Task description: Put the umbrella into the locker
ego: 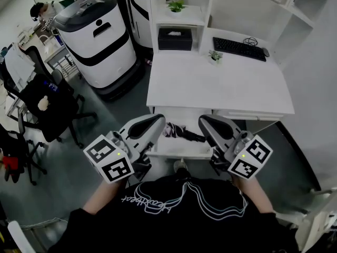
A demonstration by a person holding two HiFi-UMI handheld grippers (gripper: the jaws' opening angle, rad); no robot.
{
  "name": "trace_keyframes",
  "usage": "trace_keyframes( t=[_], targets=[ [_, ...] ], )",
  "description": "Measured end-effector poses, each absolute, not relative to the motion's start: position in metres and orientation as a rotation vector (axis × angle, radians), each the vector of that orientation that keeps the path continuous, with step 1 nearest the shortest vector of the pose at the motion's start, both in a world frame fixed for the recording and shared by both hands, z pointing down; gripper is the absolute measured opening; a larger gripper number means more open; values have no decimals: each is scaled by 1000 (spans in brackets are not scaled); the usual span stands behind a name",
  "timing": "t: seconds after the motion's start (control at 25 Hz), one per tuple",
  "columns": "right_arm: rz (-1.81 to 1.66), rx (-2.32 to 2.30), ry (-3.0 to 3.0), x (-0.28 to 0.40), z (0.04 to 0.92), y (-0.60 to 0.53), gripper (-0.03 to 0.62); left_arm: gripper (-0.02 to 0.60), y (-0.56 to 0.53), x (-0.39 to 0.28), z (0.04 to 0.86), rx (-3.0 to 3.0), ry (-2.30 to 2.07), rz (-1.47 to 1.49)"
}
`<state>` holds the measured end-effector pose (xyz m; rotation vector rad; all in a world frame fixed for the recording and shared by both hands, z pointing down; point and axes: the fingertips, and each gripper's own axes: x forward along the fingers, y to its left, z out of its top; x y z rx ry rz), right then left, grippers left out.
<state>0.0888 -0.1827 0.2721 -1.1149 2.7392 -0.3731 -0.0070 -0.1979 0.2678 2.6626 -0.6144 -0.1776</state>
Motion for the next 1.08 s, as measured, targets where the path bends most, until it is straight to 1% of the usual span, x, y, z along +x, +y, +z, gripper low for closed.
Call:
trace_keyframes(
  t=[0.48, 1.08],
  targets=[
    [-307, -1031, 2791, 74, 260, -182, 3, 6, -199, -5, 263, 2666, -618, -188],
    [-335, -1047, 2817, 89, 270, -209, 3, 6, -226, 10, 273, 2641, -624, -184]
  ],
)
